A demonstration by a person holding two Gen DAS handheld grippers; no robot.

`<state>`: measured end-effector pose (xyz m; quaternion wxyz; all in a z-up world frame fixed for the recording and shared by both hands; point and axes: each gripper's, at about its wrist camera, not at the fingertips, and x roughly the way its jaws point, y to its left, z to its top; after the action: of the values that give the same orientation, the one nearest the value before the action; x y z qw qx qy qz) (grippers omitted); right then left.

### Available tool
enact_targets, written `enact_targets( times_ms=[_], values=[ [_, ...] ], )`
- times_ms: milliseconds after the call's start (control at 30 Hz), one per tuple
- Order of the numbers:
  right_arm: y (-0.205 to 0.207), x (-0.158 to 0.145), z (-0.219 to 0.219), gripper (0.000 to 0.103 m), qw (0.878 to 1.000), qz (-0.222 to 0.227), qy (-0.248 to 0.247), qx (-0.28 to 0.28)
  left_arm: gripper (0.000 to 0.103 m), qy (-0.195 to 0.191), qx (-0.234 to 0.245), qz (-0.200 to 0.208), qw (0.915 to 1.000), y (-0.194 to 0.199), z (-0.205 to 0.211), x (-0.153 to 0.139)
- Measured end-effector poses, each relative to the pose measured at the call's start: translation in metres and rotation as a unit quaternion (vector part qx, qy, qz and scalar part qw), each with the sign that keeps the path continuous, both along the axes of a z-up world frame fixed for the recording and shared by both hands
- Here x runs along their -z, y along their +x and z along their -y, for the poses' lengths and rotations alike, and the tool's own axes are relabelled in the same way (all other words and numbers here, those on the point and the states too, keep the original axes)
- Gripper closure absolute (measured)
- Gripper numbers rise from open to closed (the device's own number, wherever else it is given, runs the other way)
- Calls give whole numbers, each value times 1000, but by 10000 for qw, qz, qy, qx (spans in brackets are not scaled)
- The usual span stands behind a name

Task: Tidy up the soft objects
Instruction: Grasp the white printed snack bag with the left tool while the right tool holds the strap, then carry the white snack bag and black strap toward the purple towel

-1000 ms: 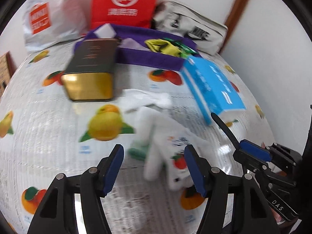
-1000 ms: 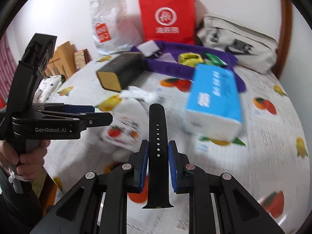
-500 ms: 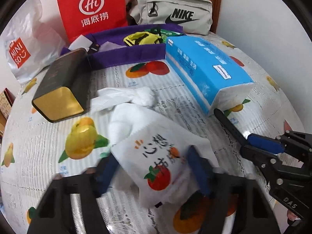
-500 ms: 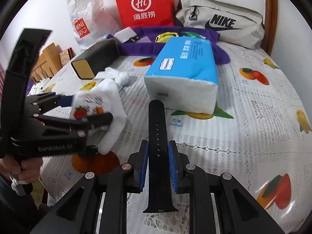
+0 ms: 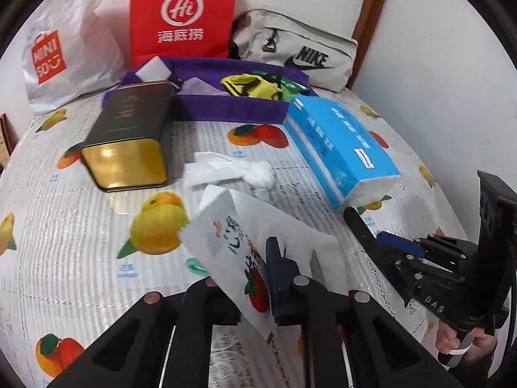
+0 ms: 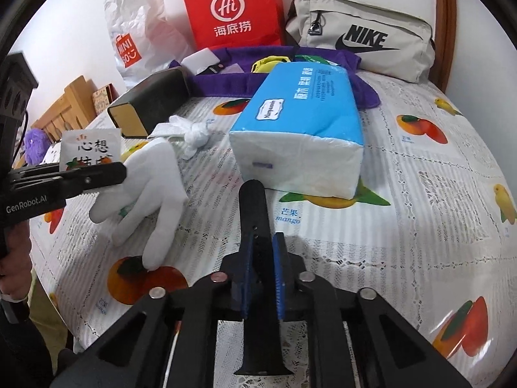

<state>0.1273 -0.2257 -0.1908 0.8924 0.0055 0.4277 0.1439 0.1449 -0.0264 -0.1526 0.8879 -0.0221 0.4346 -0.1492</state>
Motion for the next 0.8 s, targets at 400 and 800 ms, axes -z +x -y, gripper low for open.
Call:
enact_targets(
  times_ms=[400, 800],
  values=[
    [-1, 0, 0, 96, 9999, -108, -30, 25, 93, -132, -534, -114, 9984, -2, -49, 3],
    [-7, 1, -9, 67, 9998, -137, -34, -157, 79, -202, -790, -204, 9965, -6, -75, 12]
  ],
)
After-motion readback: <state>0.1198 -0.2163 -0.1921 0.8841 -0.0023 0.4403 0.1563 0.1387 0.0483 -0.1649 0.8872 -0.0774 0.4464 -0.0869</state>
